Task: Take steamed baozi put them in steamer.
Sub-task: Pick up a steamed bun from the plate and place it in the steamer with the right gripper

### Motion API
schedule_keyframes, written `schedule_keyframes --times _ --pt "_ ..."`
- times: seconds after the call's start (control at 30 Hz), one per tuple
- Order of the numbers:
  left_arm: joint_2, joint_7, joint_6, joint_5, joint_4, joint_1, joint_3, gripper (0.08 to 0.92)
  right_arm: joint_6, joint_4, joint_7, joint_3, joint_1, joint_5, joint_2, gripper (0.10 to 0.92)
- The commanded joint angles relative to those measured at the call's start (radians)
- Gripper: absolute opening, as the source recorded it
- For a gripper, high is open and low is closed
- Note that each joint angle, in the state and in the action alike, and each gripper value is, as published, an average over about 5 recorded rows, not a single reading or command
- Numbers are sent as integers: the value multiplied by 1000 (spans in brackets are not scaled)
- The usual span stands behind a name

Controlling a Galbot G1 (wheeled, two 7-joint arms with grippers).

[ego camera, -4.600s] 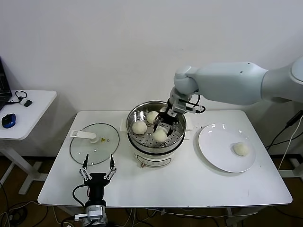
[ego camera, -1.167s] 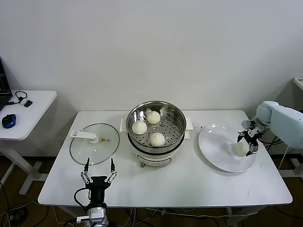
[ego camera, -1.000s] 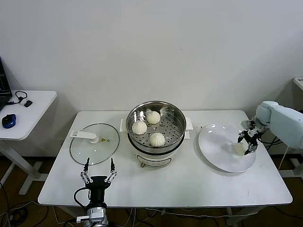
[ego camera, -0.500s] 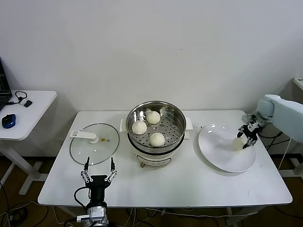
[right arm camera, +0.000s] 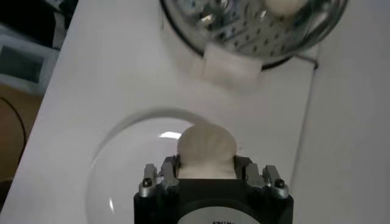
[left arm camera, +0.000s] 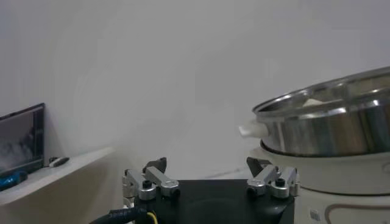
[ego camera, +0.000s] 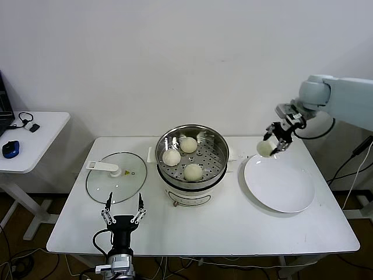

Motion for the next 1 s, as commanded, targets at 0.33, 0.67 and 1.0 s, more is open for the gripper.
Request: schedule_keyframes --times 0.33,0.67,1.0 --pt "-49 4 0 -16 -42 13 4 823 -274 127 152 22 96 347 325 609" --pt "-49 3 -4 -18 -44 19 2 823 -288 54 182 67 -93 259 333 611" --pt "-49 2 -4 -25 -31 11 -9 823 -283 -2 184 85 -177 197 319 618"
